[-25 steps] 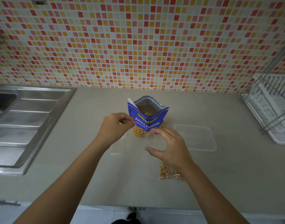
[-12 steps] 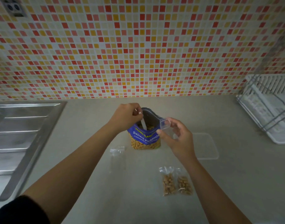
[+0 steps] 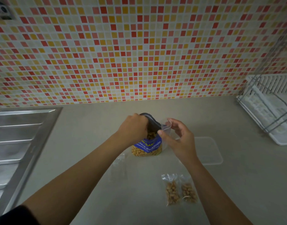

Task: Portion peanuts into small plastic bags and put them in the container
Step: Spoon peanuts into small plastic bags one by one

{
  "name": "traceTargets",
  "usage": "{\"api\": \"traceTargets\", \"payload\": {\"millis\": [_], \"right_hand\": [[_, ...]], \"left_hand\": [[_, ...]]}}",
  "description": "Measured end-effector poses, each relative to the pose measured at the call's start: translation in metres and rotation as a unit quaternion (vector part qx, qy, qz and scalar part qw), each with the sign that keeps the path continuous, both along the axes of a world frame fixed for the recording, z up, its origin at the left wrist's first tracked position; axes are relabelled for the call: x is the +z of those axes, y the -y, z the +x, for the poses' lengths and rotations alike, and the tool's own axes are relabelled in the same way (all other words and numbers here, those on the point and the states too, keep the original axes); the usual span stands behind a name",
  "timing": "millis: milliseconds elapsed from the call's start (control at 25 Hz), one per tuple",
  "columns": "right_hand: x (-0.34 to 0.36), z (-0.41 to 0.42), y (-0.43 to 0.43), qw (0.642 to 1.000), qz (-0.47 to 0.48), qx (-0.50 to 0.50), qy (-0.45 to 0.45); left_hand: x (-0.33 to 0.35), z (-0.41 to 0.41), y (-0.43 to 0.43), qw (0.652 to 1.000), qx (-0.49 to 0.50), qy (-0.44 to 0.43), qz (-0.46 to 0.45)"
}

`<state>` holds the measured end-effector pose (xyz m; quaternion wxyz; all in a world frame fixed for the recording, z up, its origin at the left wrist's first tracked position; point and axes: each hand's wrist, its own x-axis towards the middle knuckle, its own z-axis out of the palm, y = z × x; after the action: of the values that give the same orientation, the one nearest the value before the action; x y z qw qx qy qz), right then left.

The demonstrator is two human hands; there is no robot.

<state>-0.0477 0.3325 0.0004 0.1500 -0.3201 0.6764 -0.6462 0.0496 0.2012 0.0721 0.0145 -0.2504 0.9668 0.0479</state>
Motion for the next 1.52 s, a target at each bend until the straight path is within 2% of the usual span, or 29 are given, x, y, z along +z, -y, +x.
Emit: {"api": "traceTargets", "payload": {"millis": [120, 200, 360, 640, 920, 1120, 1200, 1400, 1520], "right_hand": [[0.002, -0.001, -0.001, 1.0, -0.002, 0.005, 0.003], [0.002, -0.003, -0.002, 1.0, -0.009, 0.006, 0.021], [0.003, -0.004, -0.006, 0.999, 0.001, 0.014, 0.037], [0.008, -0.004, -0.011, 0.999, 0.025, 0.023, 0.036], [0.009, -0.007, -0.018, 0.999, 0.032, 0.003, -0.003], [0.017, -0.003, -0.02, 0.997, 0.058, -0.016, -0.052], [0.021, 0.003, -0.019, 0.993, 0.073, -0.013, -0.087], [0.029, 0.013, -0.007, 0.969, 0.121, -0.009, -0.217], [0.033, 0.017, 0.001, 0.952, 0.148, -0.009, -0.266]], "left_hand": [[-0.004, -0.014, -0.009, 0.999, -0.014, 0.007, 0.035], [-0.006, -0.016, -0.005, 0.994, 0.031, -0.014, 0.104], [-0.009, -0.001, 0.012, 0.949, 0.131, -0.138, 0.252], [-0.012, 0.025, 0.018, 0.896, 0.174, -0.273, 0.304], [-0.023, 0.036, 0.029, 0.782, 0.282, -0.367, 0.416], [-0.031, 0.046, 0.039, 0.725, 0.327, -0.397, 0.458], [-0.03, 0.052, 0.043, 0.718, 0.338, -0.404, 0.454], [-0.026, 0.064, 0.053, 0.733, 0.343, -0.405, 0.425], [-0.019, 0.069, 0.057, 0.718, 0.338, -0.42, 0.44]]}}
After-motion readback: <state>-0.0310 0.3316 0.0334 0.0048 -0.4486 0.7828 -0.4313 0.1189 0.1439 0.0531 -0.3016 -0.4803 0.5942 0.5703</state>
